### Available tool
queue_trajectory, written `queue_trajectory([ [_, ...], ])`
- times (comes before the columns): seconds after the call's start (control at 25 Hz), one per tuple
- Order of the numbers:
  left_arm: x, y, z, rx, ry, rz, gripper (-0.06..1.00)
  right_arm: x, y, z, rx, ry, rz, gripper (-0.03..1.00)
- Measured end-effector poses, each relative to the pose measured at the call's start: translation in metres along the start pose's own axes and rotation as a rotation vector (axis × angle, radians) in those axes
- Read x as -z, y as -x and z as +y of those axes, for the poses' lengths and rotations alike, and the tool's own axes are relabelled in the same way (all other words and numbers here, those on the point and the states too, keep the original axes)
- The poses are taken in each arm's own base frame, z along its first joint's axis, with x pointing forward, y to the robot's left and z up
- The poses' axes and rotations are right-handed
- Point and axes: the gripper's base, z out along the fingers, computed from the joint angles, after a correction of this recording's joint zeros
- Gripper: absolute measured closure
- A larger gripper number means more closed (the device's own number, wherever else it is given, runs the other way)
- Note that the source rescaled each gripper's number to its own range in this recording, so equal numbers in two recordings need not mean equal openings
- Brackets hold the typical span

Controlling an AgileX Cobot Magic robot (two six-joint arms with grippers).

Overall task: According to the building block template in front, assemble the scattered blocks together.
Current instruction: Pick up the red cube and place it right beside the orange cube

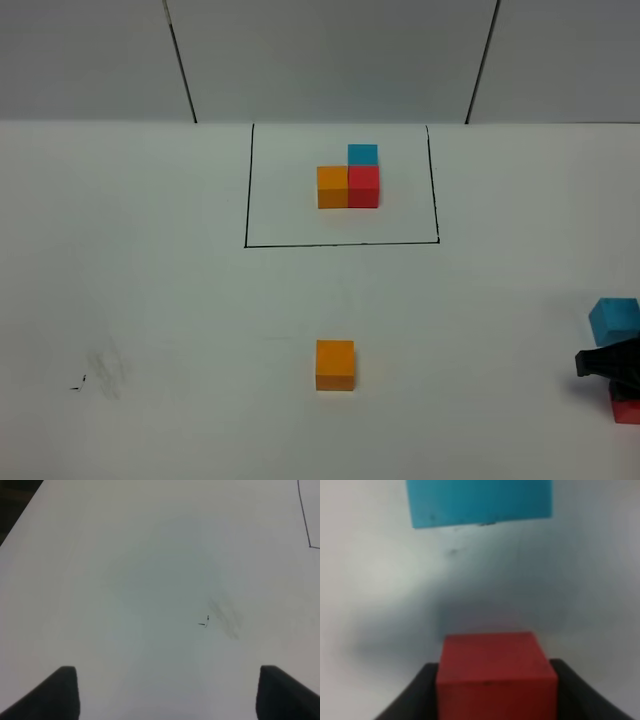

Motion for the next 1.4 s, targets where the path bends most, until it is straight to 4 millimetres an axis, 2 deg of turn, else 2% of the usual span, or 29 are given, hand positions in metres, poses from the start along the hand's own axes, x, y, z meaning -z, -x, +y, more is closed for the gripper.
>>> queue_trajectory([
  [0.2,0.000,0.000,0.000,0.000,0.000,0.000,0.37,0.001,0.000,0.000,0.056,0.001,0.002,0.70],
  [0.32,0.000,0.000,0.000,0.001,0.000,0.000,0.37,0.013,-0.003,0.007,0.130,0.010,-0.005,0.70],
  [0.56,0.000,0.000,0.000,0.004,0.000,0.000,0.37,0.061,-0.010,0.041,0.439,0.070,-0.107,0.70],
  [0.76,0.000,0.000,0.000,0.004,0.000,0.000,0.37,0.077,-0.006,0.073,0.730,0.118,-0.118,0.70],
  [0.92,0.000,0.000,0.000,0.004,0.000,0.000,0.37,0.077,0.000,0.095,0.955,0.127,-0.093,0.70],
  [1.12,0.000,0.000,0.000,0.004,0.000,0.000,0.37,0.068,0.009,0.125,1.191,0.151,-0.080,0.70],
  [1.4,0.000,0.000,0.000,0.004,0.000,0.000,0.37,0.051,0.022,0.168,1.383,0.193,-0.073,0.70],
])
